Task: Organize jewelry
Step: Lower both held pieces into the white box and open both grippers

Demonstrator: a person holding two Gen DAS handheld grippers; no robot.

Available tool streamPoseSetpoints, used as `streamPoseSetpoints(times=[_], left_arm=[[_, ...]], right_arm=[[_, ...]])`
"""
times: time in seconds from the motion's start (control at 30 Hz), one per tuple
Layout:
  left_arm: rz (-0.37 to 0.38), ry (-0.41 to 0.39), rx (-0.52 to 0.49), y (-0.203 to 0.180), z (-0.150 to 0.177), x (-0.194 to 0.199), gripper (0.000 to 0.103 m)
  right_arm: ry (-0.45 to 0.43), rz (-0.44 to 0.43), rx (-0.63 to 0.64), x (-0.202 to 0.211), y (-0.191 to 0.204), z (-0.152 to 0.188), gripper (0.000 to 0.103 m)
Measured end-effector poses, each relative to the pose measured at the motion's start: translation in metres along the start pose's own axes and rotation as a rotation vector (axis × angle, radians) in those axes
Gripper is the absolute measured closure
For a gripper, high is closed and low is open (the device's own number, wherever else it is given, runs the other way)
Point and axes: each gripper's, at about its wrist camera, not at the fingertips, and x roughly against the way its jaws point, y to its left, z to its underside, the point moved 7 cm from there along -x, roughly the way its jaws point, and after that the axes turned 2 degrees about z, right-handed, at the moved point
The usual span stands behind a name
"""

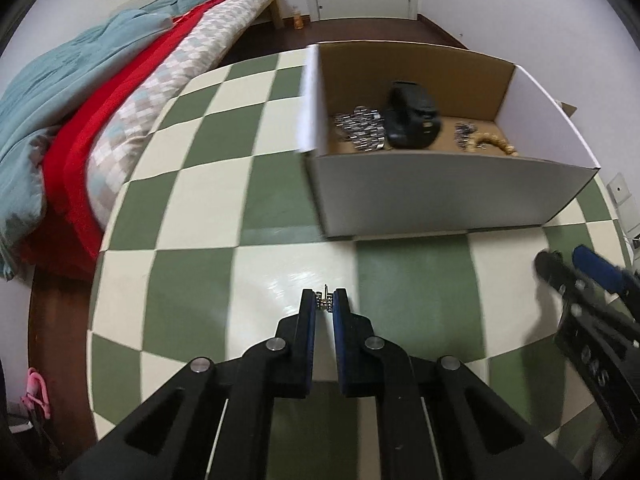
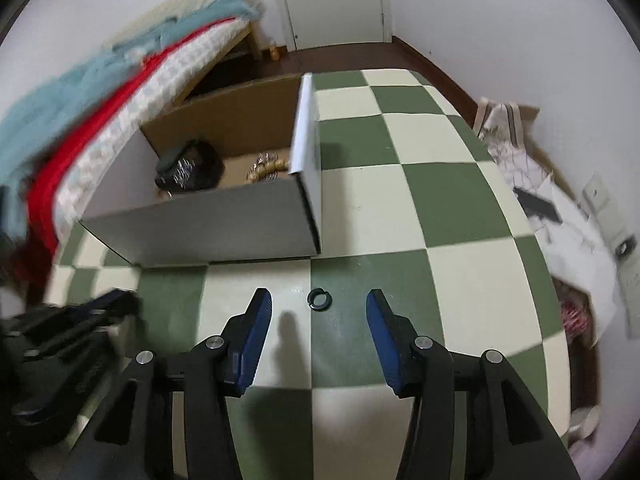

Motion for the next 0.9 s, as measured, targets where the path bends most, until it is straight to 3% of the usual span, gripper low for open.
streamPoseSetpoints(times=[0.07,0.17,0.2,0.43,0.63,0.77,0.9], left_arm=[[-0.007,-0.002,0.006,0.007,0.002,0.002,0.097],[-0.008,-0.004,0.021,0.017,0.005,0.007,0.097],[-0.006,-0.006,0.023,0.018,0.006,0.009,0.097],[0.045,-0.055,0.021,0.016,-0.001,0.044,0.097],[0.125,-0.127,0.016,0.004,-0.04,0.088,0.097],[0.17,-0.142,0.014,0.0,-0.077,0.1,0.097],[0.206,-0.099,0.018,0.001,-0.112,0.088,0.097]], right_arm=[[0.002,0.036,0.032,-0.008,0.005,0.001,0.053],[-0.017,0.066,0.067,-0.008,0.013,-0.002,0.088],[-0.016,0.081,0.078,-0.008,0.015,-0.002,0.089],[-0.03,0.03,-0.009,0.008,0.004,0.0,0.09],[-0.087,-0.029,-0.061,0.056,-0.002,-0.011,0.09],[-0.131,-0.068,-0.055,0.084,0.003,-0.04,0.09],[-0.143,-0.109,-0.06,0.092,0.01,-0.075,0.09]])
